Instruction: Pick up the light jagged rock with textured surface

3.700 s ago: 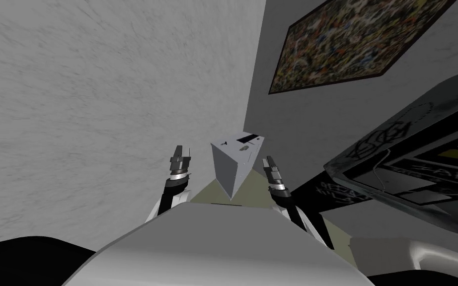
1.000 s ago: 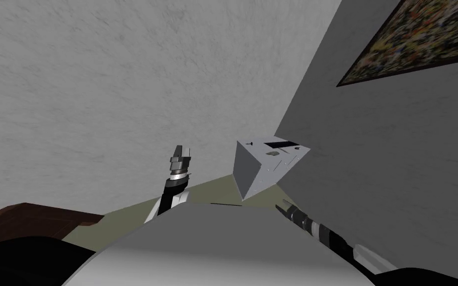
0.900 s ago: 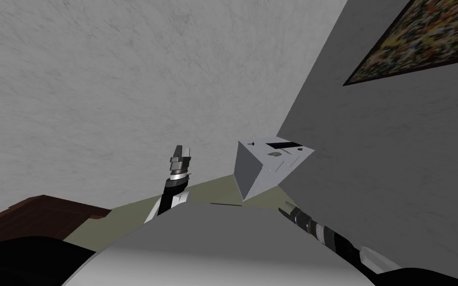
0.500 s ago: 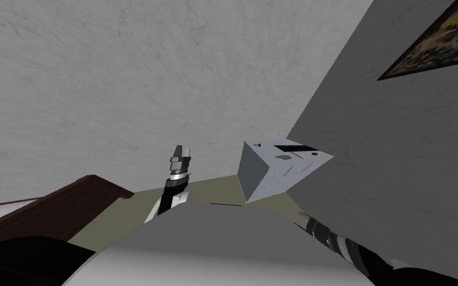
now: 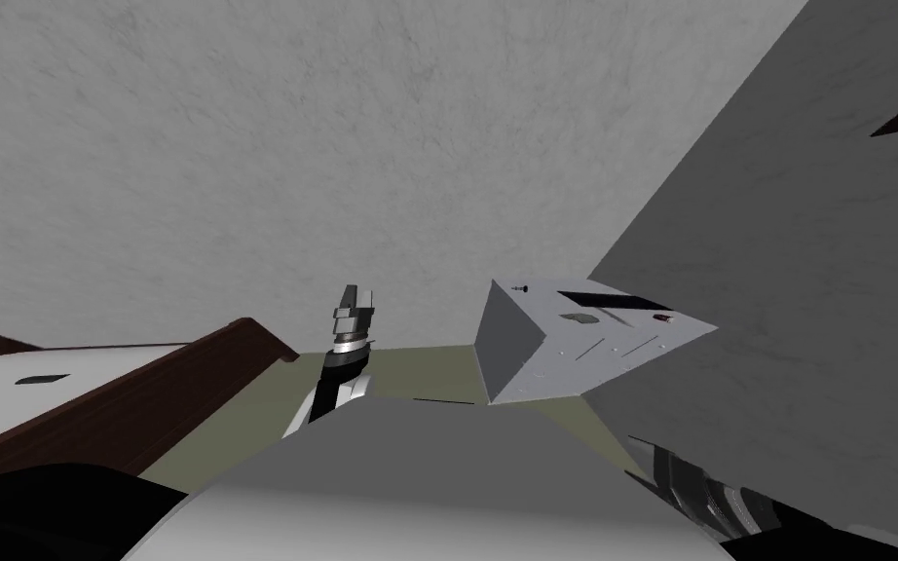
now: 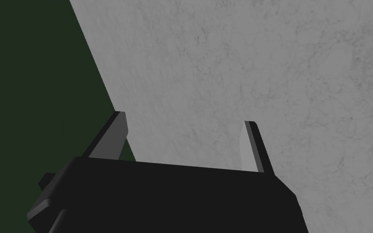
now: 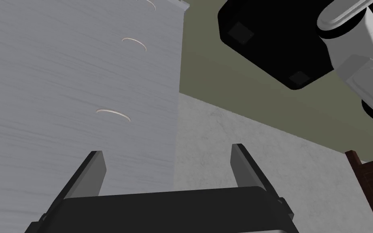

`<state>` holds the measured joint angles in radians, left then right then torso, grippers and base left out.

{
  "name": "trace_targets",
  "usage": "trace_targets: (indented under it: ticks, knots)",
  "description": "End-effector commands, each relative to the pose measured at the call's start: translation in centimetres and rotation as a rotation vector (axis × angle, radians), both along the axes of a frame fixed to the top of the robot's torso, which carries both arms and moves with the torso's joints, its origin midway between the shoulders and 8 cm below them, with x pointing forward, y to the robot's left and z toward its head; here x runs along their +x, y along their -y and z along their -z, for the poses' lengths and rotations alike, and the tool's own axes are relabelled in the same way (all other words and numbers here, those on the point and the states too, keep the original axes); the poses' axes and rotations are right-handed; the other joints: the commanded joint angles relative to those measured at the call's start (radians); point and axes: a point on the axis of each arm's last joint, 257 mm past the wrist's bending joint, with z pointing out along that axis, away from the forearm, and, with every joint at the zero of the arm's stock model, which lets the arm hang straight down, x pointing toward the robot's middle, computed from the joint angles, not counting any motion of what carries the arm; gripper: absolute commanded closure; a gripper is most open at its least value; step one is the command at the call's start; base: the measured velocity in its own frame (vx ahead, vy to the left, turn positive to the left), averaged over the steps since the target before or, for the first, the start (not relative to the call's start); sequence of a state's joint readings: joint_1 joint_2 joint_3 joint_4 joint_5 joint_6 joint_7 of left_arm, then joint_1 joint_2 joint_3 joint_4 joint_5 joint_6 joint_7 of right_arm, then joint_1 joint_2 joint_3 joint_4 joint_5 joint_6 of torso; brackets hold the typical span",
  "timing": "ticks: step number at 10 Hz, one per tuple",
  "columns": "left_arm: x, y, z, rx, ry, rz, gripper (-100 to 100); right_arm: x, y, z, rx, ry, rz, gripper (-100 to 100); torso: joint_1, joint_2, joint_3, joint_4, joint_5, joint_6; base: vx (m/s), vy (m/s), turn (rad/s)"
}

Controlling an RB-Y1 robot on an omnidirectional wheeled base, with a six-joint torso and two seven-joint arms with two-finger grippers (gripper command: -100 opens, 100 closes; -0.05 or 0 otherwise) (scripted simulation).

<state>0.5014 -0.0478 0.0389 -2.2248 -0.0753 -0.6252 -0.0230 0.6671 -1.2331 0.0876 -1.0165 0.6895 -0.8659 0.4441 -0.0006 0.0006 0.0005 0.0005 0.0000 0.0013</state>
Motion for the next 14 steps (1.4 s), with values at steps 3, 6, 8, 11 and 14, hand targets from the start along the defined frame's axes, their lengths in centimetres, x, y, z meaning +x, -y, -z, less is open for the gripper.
trace_targets:
  ticks: [3, 6, 8, 11, 14]
  knots:
    - [0.0, 0.0, 0.0, 0.000, 0.000, 0.000, 0, -3.7, 6.2, -2.5, -0.160, -0.132, -0.085, -100, 0.000, 0.000, 0.000, 0.000, 0.000, 0.000, -0.020, 0.023, 0.289]
    - [0.0, 0.0, 0.0, 0.000, 0.000, 0.000, 0, -5.5, 10.3, -5.1, -0.256, -0.206, -0.112, -100, 0.000, 0.000, 0.000, 0.000, 0.000, -0.001, -0.019, 0.018, 0.217]
    - [0.0, 0.0, 0.0, 0.000, 0.000, 0.000, 0, -6.9, 13.0, -7.2, -0.322, -0.267, -0.142, -100, 0.001, 0.000, 0.000, 0.000, 0.000, -0.001, -0.017, 0.022, 0.235]
    - [0.0, 0.0, 0.0, 0.000, 0.000, 0.000, 0, -8.2, 17.5, -11.7, -0.443, -0.361, -0.190, -100, 0.000, 0.000, 0.000, 0.000, 0.000, -0.001, -0.033, 0.020, 0.319]
    - [0.0, 0.0, 0.0, 0.000, 0.000, 0.000, 0, -9.2, 19.5, -14.0, -0.496, -0.413, -0.207, -100, 0.000, 0.000, 0.000, 0.000, 0.000, 0.000, -0.016, 0.012, 0.127]
